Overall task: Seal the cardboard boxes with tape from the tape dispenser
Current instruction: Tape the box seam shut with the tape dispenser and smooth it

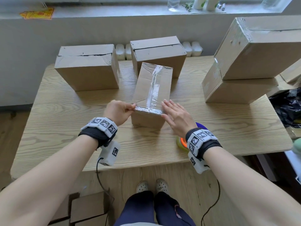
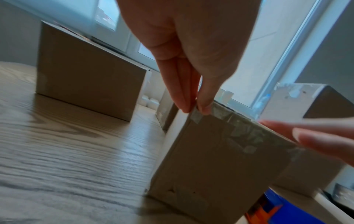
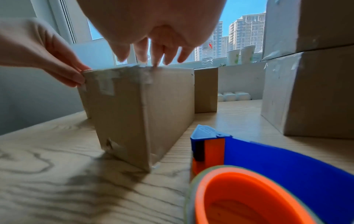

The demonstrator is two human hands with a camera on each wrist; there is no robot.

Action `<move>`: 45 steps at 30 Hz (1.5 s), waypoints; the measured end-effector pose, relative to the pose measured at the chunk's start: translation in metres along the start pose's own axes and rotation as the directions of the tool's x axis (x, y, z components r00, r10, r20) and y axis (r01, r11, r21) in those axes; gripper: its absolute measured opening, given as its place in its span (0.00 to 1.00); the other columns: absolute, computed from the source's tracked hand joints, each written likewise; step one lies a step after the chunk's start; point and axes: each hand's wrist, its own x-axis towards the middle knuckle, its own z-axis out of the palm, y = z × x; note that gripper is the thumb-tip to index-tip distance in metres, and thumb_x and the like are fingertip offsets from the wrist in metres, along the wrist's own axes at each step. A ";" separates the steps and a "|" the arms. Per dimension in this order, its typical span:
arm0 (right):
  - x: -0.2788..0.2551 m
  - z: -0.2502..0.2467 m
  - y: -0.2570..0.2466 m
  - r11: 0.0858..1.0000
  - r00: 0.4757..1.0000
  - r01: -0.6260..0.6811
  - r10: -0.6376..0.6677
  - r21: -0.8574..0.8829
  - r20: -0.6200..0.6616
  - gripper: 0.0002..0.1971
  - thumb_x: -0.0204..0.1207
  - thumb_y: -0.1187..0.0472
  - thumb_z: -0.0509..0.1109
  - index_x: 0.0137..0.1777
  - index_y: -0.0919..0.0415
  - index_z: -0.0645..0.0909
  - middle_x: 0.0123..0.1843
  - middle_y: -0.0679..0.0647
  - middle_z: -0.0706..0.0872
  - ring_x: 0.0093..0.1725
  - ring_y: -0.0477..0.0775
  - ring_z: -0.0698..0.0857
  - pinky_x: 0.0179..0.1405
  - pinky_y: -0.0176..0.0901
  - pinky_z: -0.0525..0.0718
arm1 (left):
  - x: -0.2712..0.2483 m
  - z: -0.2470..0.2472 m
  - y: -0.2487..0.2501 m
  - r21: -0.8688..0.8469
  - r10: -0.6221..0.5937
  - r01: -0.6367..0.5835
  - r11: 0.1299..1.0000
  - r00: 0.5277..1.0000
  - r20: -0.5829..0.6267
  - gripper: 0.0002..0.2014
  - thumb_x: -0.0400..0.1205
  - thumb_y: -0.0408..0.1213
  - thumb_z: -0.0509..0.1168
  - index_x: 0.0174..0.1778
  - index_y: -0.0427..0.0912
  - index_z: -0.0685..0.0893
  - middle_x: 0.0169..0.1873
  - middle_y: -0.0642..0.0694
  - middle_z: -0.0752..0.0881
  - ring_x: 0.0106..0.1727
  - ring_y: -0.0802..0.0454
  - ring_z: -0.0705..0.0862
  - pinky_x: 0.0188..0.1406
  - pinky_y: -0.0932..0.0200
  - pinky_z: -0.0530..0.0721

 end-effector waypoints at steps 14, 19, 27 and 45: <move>0.001 -0.002 -0.024 0.996 0.995 0.085 -0.085 -0.001 0.046 0.26 0.82 0.62 0.53 0.81 0.56 0.61 0.83 0.48 0.61 0.83 0.44 0.55 0.82 0.44 0.52 | -0.014 0.020 0.034 0.341 -0.146 0.073 0.937 0.970 0.194 0.57 0.66 0.78 0.52 0.83 0.42 0.46 0.83 0.43 0.41 0.83 0.49 0.39 0.80 0.39 0.40; 0.015 -0.014 -0.027 0.990 0.980 0.097 -0.077 -0.101 0.184 0.36 0.77 0.69 0.57 0.84 0.54 0.49 0.86 0.45 0.48 0.84 0.41 0.46 0.81 0.39 0.44 | -0.014 0.032 0.043 0.406 -0.209 0.114 0.907 0.957 0.198 0.57 0.68 0.77 0.51 0.82 0.41 0.40 0.82 0.46 0.37 0.82 0.49 0.33 0.78 0.36 0.35; 0.051 -0.004 -0.032 0.929 0.920 0.258 -0.152 -0.266 0.361 0.48 0.74 0.63 0.69 0.84 0.52 0.38 0.86 0.49 0.39 0.84 0.47 0.41 0.81 0.45 0.40 | -0.030 0.015 0.016 0.516 -0.064 -0.099 0.851 0.955 0.289 0.47 0.76 0.70 0.48 0.82 0.46 0.34 0.82 0.52 0.35 0.81 0.53 0.31 0.78 0.39 0.29; 0.054 -0.008 -0.024 0.953 0.968 0.009 0.067 -0.302 0.242 0.49 0.70 0.71 0.65 0.84 0.55 0.38 0.85 0.48 0.37 0.84 0.47 0.39 0.81 0.45 0.37 | -0.026 -0.037 -0.042 0.556 -0.062 -0.186 0.810 0.916 0.397 0.44 0.77 0.63 0.48 0.79 0.50 0.30 0.78 0.56 0.30 0.79 0.59 0.30 0.79 0.43 0.32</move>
